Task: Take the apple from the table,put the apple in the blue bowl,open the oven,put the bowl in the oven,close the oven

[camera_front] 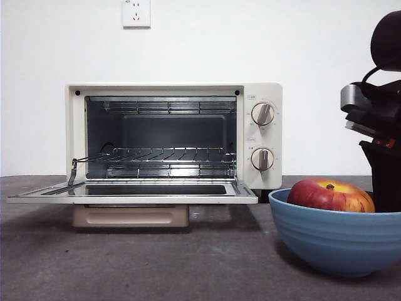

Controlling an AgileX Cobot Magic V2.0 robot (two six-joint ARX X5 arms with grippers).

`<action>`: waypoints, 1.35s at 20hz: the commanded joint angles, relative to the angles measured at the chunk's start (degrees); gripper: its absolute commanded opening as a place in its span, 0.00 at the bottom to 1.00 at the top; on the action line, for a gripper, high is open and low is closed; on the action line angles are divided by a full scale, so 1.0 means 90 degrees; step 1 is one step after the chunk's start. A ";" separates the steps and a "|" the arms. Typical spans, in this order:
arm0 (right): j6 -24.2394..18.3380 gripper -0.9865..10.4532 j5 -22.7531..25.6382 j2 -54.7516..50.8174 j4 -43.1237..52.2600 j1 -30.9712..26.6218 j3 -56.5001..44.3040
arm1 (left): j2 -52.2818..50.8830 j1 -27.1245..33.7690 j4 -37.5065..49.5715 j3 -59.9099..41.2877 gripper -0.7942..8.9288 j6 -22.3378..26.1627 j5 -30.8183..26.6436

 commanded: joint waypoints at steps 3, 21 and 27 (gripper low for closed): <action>0.0240 0.09 -0.0192 0.0083 0.0121 0.0114 0.0029 | 0.0032 -0.0017 0.0058 -0.0136 0.09 -0.0017 -0.0051; 0.2220 0.09 0.0238 0.2484 0.0005 0.1642 0.4435 | 0.0029 -0.0012 0.0573 -0.0986 0.09 -0.0087 -0.0299; 0.3247 0.09 0.0639 0.3609 0.0010 0.1727 0.5622 | 0.0029 -0.0012 0.0704 -0.0986 0.09 -0.0068 -0.0296</action>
